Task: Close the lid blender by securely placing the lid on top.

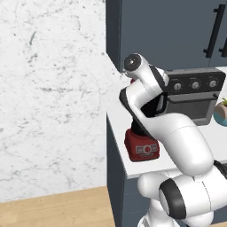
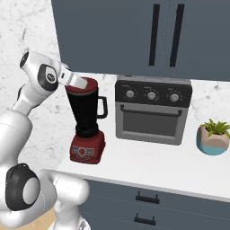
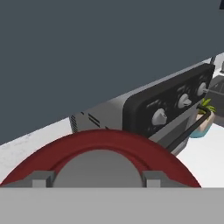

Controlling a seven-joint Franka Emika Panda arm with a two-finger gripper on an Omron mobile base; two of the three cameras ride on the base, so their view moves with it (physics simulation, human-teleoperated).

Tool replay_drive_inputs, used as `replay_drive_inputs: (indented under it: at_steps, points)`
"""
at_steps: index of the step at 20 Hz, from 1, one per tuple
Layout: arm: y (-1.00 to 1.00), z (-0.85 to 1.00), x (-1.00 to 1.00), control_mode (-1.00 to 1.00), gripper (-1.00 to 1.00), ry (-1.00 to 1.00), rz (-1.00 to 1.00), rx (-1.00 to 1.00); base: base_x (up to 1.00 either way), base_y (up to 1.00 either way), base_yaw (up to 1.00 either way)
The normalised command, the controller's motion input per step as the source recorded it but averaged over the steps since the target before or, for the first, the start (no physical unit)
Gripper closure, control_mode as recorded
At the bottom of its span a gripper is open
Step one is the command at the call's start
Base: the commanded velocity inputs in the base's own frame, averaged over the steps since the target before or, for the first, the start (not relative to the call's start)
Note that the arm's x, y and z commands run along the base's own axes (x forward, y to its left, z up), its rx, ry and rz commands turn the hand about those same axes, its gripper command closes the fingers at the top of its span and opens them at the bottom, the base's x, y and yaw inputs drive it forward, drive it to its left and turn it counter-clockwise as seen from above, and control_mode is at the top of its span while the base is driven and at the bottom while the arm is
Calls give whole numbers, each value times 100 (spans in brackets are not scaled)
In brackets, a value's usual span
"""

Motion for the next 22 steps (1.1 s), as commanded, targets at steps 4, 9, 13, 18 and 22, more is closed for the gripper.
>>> replay_drive_inputs:
  at_steps: [4,9,13,18,22]
  points:
    - [0,-2,9,-100,100,-2,0,0,0,0,0]
    - [0,-4,7,-100,100,-4,0,0,0,0,0]
    - [0,0,0,-100,100,-1,0,0,0,0,0]
    - [0,-5,19,-100,100,-6,0,0,0,0,0]
    - [0,-6,22,-100,100,-6,0,0,0,0,0]
